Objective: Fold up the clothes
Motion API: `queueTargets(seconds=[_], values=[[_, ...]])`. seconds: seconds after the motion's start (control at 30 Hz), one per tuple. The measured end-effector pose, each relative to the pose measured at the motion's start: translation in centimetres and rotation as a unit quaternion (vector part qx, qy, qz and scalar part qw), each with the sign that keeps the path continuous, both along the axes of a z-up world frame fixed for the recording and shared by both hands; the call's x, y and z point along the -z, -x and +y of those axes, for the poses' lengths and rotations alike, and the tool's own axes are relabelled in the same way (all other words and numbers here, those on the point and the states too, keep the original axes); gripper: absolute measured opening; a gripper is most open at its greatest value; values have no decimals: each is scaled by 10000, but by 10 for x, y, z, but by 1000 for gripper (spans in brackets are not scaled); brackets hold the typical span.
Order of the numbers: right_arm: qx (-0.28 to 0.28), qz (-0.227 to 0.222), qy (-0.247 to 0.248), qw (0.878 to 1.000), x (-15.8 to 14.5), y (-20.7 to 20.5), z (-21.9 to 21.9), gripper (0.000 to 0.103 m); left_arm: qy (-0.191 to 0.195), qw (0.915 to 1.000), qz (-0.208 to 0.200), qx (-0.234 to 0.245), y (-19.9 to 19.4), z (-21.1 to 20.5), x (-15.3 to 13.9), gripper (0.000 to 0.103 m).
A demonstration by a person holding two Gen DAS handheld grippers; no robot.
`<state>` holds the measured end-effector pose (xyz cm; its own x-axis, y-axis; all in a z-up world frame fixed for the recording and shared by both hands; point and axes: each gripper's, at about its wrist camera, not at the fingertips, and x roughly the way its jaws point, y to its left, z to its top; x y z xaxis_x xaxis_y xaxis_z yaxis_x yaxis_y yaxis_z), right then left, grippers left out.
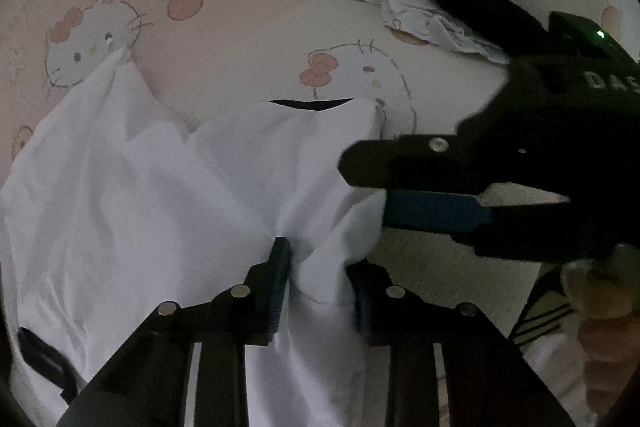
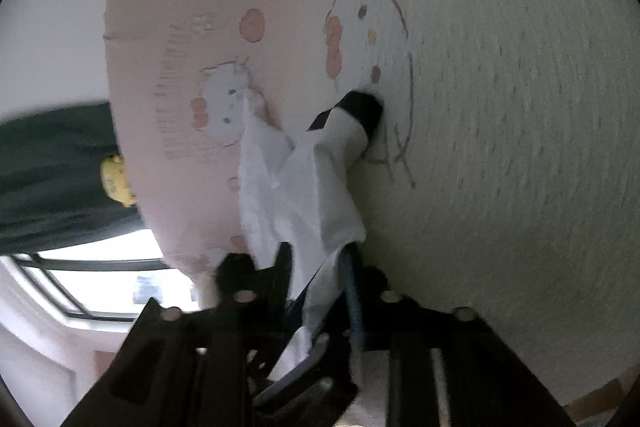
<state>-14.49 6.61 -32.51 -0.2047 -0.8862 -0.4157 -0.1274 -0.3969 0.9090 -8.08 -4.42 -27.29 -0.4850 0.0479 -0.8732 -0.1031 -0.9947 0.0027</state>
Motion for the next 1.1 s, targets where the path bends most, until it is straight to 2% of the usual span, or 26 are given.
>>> queueTargets(seconds=[0.17,0.5,0.53,0.57,0.6,0.67,0.77,0.9,0.97,1.07,1.1], values=[[-190,94,-514,9985,0,10,-16,34,-279,9996,-36,-84,1,-8,1,25],[-87,341,-816,9960,-2,17,-21,33,-495,9987,30,-114,-3,-13,3,25],[-29,406,-961,9945,-5,16,-22,29,-554,9984,34,-131,-3,-14,2,25],[27,483,-1135,9924,-8,16,-23,18,-612,9980,38,-149,-3,-16,2,25],[73,652,-1379,9883,-14,15,-24,11,-673,9976,39,-173,-4,-17,2,25],[93,1005,-1735,9796,-25,13,-27,9,-831,9962,25,-248,-5,-21,2,26],[-22,1289,-1395,9818,-39,14,-29,8,-1055,9938,-8,-344,-7,-26,1,26],[-320,1403,-948,9850,-52,15,-41,8,-1333,9900,-55,-463,-10,-34,-2,26],[-449,1426,-808,9855,-56,15,-48,8,-1659,9842,-110,-607,-11,-42,-6,26],[-621,1494,-589,9851,-61,15,-55,8,-2203,9713,-206,-875,-15,-61,-14,29],[-674,1482,-509,9853,-60,14,-57,8,-2247,9698,-177,-929,-18,-67,-18,31]])
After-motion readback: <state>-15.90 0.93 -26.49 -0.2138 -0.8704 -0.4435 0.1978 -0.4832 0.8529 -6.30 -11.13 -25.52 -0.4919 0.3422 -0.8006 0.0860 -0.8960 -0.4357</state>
